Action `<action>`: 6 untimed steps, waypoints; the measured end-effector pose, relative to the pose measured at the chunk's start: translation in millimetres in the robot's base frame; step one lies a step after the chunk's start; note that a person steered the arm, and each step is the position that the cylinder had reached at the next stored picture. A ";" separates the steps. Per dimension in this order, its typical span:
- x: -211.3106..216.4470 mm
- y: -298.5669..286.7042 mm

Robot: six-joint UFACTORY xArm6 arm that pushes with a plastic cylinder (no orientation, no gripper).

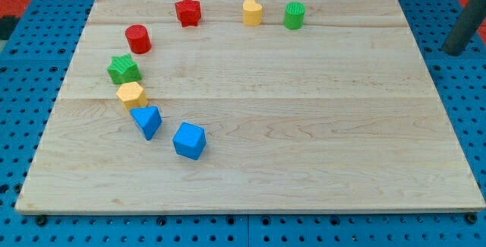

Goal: Move your arm towards the center

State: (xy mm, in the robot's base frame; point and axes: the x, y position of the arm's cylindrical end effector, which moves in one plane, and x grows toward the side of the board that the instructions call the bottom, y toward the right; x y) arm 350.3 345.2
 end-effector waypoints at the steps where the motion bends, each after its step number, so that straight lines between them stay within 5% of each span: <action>1: 0.0 -0.4; 4: 0.0 -2.9; 6: 29.2 -211.8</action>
